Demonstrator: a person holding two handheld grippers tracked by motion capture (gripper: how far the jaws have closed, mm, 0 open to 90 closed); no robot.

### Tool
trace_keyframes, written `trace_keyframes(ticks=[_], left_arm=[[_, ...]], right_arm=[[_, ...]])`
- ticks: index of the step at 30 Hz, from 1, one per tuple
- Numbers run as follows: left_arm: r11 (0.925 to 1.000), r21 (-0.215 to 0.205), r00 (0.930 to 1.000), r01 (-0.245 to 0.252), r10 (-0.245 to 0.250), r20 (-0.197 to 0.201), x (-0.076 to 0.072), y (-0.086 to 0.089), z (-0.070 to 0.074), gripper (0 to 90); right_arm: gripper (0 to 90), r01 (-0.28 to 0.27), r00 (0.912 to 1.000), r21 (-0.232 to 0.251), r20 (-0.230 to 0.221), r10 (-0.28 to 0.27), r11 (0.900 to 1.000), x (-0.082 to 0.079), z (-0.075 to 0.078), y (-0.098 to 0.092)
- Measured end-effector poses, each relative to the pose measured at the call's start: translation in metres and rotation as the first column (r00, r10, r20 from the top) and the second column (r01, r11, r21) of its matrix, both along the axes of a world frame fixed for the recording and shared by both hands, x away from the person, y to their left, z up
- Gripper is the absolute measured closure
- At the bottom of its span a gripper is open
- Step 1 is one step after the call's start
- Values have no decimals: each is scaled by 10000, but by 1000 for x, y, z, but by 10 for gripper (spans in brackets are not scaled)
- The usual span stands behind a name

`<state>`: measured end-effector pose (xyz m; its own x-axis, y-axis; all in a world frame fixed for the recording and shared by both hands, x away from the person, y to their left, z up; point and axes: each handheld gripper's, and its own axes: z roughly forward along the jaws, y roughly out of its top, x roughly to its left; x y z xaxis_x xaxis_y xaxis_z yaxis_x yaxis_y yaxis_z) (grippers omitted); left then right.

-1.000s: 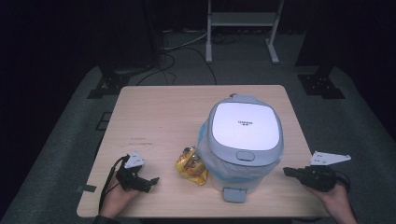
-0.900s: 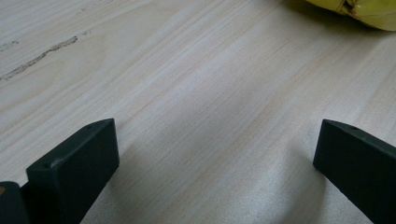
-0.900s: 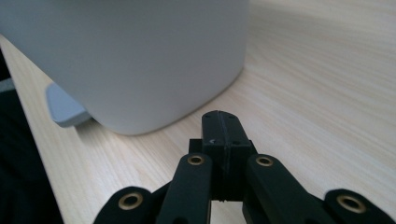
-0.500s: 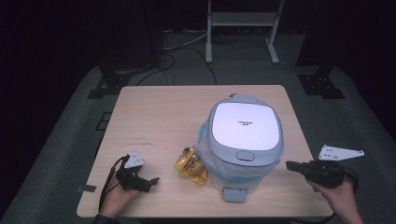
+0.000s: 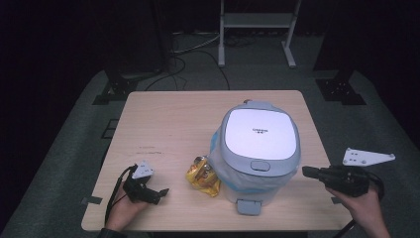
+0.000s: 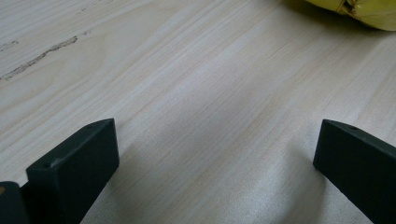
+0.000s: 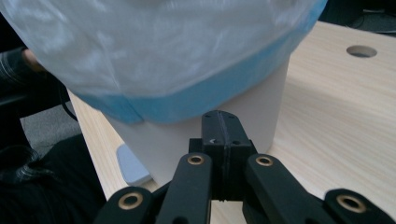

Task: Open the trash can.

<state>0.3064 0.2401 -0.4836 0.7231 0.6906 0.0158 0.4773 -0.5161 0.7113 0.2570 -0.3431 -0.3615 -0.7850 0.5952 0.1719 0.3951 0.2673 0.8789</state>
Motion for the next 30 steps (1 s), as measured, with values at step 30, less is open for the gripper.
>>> trace_keyframes(ticks=[30], left_arm=[[10000, 3, 10000, 2, -2, 5, 0, 0, 0, 0]], right_arm=[[900, -620, 9940, 882, 950, 535, 9942, -10, 67, -2]])
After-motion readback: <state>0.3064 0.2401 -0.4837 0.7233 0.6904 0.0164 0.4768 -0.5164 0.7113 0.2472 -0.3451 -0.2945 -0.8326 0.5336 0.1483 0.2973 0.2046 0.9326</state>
